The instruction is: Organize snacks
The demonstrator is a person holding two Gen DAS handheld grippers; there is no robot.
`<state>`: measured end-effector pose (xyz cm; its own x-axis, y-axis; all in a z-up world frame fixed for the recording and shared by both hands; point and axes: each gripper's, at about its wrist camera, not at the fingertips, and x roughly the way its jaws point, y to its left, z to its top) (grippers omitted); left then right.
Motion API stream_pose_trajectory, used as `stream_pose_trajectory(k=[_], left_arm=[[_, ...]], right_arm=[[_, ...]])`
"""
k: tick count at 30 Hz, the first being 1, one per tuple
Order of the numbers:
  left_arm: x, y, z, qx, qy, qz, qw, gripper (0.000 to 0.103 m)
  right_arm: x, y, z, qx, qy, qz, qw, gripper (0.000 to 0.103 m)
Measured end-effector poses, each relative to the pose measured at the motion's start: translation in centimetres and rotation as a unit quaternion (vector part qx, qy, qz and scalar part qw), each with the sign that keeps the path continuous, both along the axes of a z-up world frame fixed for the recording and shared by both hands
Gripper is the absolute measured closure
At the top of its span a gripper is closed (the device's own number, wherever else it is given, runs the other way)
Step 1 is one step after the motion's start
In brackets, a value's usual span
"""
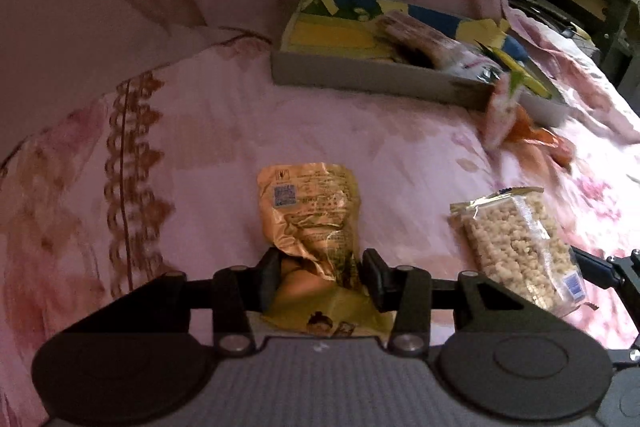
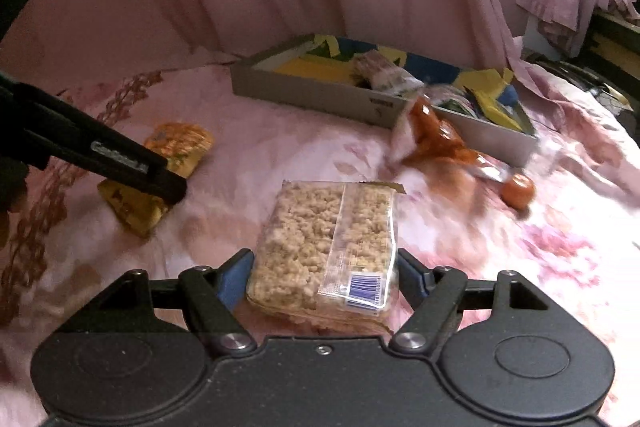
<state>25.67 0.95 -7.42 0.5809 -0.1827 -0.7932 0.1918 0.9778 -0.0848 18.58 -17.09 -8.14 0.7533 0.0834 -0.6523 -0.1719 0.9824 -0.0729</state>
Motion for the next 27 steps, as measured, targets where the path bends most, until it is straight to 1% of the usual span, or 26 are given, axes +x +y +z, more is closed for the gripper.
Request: stream_pose_trajectory(k=[3,8,11,15,18,27], left_arm=[[-1.9,-0.7,0.2,-0.004,0.004,0.001,1.0,0.056],[-4.4,-1.9,0.8,-0.019,0.008,0.002,0.9998,0.056],[-5.5,-2.7,1.3,-0.028,-0.001,-0.001,0.9996,0.056],[-6.3,-3.4,1.8,-0.041,-0.005,0.003,0.9991,0.056],[-7.0,-3.3,2.1,-0.059,-0.014,0.019,0.998,0.056],[-7.5,-3.0,2.0,-0.052,-0.014,0.051,0.9973,0.056]], right_arm=[[-1.5,-1.1,0.5,-0.003,0.004,-0.002,1.0,0.027],[-4.1,-2.1,1.3,-0.016,-0.002,-0.001,1.0,0.027],[-5.9,-2.8,1.9,-0.024,-0.014,-0.005,1.0,0.027],[-7.3,-3.8,3.2,-0.01,-0.039,-0.021,0.999,0.028],[-7.9,-4.4,4.0,0.001,-0.057,-0.027,0.998,0.028],[-7.7,-4.7,3.9,0.006,-0.049,-0.026,0.998,0.029]])
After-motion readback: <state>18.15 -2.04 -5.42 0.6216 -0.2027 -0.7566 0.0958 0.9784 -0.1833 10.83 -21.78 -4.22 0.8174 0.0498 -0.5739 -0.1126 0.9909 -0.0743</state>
